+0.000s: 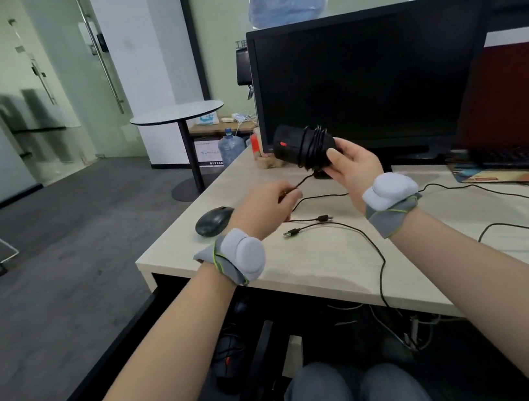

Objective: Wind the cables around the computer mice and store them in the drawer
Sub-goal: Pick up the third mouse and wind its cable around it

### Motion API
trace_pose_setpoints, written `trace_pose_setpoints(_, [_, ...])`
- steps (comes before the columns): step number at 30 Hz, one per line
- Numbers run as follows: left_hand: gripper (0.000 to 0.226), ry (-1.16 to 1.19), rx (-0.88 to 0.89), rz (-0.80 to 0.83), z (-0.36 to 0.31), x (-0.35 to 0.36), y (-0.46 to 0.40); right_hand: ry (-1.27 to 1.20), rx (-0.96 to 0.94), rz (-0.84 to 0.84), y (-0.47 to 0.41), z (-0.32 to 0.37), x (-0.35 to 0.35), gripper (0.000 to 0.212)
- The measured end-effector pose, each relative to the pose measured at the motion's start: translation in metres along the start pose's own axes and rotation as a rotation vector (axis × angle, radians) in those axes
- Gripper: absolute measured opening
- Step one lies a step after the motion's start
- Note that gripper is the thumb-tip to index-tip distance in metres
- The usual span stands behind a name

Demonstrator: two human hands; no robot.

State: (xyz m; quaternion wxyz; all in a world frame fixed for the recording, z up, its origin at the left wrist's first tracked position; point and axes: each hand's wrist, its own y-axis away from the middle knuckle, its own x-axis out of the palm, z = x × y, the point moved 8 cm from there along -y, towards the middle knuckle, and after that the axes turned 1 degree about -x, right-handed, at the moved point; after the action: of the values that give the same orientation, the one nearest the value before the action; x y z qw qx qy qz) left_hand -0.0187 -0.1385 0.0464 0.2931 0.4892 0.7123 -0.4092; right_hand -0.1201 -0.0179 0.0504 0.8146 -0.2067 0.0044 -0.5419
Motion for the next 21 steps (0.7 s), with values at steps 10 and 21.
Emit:
trace_pose_setpoints(10, [0.010,-0.108,0.167,-0.220,-0.019,-0.040,-0.005,0.502,-0.021,0.279,0.005,0.002,-0.002,0.033])
trace_pose_setpoints(21, [0.020,0.325,0.272,-0.134,-0.008,-0.059,-0.007,0.118,0.278,0.563,0.035,-0.012,0.017,0.034])
